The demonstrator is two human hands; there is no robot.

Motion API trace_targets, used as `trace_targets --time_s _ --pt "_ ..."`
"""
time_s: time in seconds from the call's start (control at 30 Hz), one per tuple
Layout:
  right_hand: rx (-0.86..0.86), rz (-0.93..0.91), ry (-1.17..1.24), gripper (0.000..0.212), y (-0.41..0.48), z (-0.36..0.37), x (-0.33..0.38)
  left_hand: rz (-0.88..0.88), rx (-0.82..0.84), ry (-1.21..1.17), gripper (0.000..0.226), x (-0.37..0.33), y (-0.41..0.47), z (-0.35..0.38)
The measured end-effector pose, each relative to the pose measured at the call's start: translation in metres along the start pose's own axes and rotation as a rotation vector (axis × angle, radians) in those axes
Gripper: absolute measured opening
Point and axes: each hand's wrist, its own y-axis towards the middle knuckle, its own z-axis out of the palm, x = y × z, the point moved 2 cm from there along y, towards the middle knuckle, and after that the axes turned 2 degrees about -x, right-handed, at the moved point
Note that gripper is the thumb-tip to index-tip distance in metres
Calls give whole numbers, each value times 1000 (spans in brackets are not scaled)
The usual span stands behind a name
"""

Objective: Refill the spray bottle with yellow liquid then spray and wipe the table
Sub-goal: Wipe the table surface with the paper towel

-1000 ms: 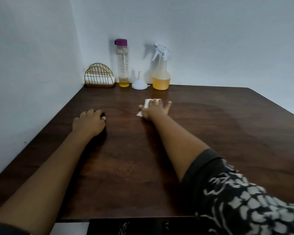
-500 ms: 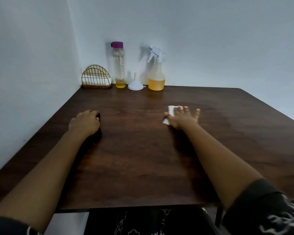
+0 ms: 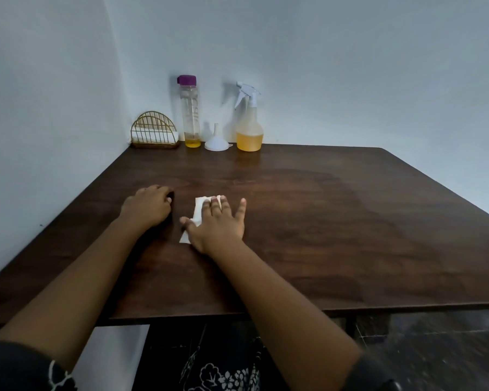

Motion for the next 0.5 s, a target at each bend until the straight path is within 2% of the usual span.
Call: trace_targets --time_s 0.1,0.3,0.4,0.5 --pt "-13 66 -23 78 -9 -5 -42 5 1 29 43 1 0 2" --pt "28 339 -11 77 -40 -17 -178 28 13 47 44 -3 -1 6" --pt "46 374 -39 78 -45 -17 -176 83 1 47 44 -10 -3 6" --pt "12 235 -26 80 -47 -13 -117 113 -4 38 44 -15 -7 8"
